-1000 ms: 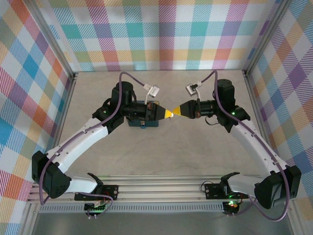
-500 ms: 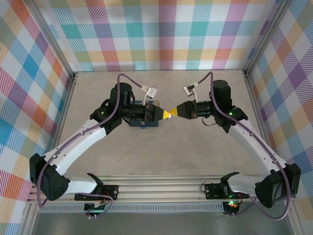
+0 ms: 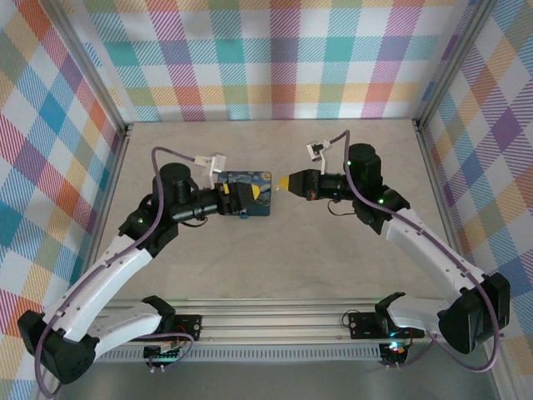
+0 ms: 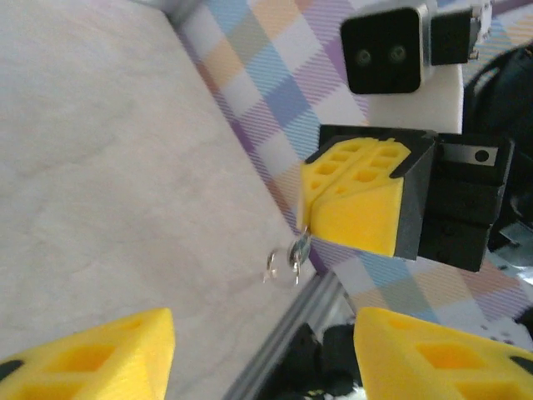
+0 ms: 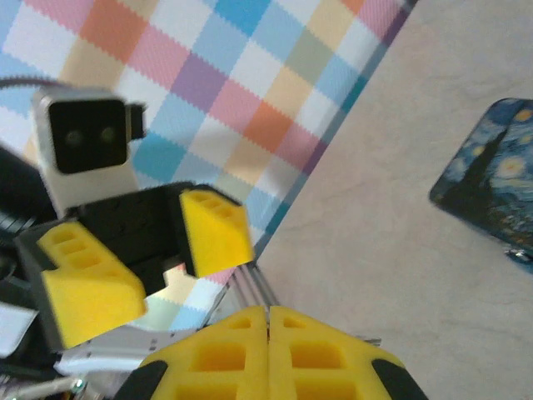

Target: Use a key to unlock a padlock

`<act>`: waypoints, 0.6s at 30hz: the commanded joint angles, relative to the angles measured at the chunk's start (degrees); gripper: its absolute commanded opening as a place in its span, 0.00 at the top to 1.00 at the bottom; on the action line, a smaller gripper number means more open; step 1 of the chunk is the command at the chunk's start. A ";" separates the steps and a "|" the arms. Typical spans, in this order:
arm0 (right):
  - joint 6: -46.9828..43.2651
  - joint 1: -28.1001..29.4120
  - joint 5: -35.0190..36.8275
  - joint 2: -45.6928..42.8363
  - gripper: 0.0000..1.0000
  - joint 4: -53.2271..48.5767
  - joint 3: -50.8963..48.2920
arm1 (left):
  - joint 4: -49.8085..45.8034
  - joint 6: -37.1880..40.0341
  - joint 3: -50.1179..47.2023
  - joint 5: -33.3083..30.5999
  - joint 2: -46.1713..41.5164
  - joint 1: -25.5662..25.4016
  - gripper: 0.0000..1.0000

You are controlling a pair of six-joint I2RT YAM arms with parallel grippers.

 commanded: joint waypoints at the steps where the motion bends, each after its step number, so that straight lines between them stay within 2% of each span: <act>1: 2.15 1.00 6.31 0.02 1.00 6.88 -0.62 | 4.55 -6.39 -2.93 -8.24 -3.95 0.41 0.33; 3: 2.07 1.41 6.96 0.94 1.00 8.36 -0.46 | 6.69 -7.72 -4.22 -8.12 -4.85 0.41 0.34; 6: 2.47 2.04 6.06 3.01 1.00 10.86 0.12 | 9.68 -8.86 -5.08 -4.41 -3.50 0.41 0.37; 9: 2.50 2.98 4.83 5.26 1.00 11.28 1.69 | 19.65 -12.98 -8.54 -0.96 -1.55 0.46 0.40; 13: 2.64 4.09 4.26 6.87 1.00 11.74 2.86 | 36.46 -19.99 -12.32 3.21 2.86 1.01 0.53; 18: 3.86 4.37 3.69 7.95 1.00 13.38 3.05 | 43.96 -24.15 -13.74 4.72 6.12 2.02 0.58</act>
